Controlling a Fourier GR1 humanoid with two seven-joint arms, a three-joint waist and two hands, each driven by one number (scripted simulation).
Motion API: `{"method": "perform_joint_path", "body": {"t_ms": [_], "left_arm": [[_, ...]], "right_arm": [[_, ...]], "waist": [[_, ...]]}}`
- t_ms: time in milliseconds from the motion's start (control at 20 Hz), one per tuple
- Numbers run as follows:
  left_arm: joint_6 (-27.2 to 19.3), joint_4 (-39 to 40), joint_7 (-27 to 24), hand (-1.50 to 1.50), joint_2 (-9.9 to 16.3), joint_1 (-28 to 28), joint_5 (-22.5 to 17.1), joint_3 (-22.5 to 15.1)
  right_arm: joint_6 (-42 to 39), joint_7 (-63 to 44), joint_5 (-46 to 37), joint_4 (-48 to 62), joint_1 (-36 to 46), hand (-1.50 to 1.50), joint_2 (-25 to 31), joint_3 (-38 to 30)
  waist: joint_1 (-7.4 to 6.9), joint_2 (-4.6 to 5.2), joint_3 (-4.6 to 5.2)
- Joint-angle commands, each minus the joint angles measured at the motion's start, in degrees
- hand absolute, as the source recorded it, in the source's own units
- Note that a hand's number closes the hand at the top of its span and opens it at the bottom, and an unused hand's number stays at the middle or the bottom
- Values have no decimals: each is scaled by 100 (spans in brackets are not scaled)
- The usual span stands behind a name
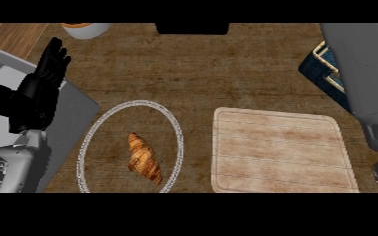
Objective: Pick the can from the cutting board and place it in the basket
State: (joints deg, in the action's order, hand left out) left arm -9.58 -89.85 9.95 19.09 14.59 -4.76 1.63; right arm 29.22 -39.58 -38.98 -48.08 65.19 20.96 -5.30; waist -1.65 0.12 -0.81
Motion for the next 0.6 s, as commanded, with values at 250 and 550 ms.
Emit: {"method": "perform_joint_path", "body": {"t_ms": [250, 550], "left_arm": [[-63, 408, -140, 0, -402, -375, 135, -203], [137, 639, -289, 0, -216, -324, 32, 89]], "right_arm": [[-65, 635, 145, 1472, 253, 150, 441, -457], [-126, 1114, 222, 2029, 102, 150, 747, -656]], "waist": [[-76, 95, 80], [-27, 93, 80]]}}
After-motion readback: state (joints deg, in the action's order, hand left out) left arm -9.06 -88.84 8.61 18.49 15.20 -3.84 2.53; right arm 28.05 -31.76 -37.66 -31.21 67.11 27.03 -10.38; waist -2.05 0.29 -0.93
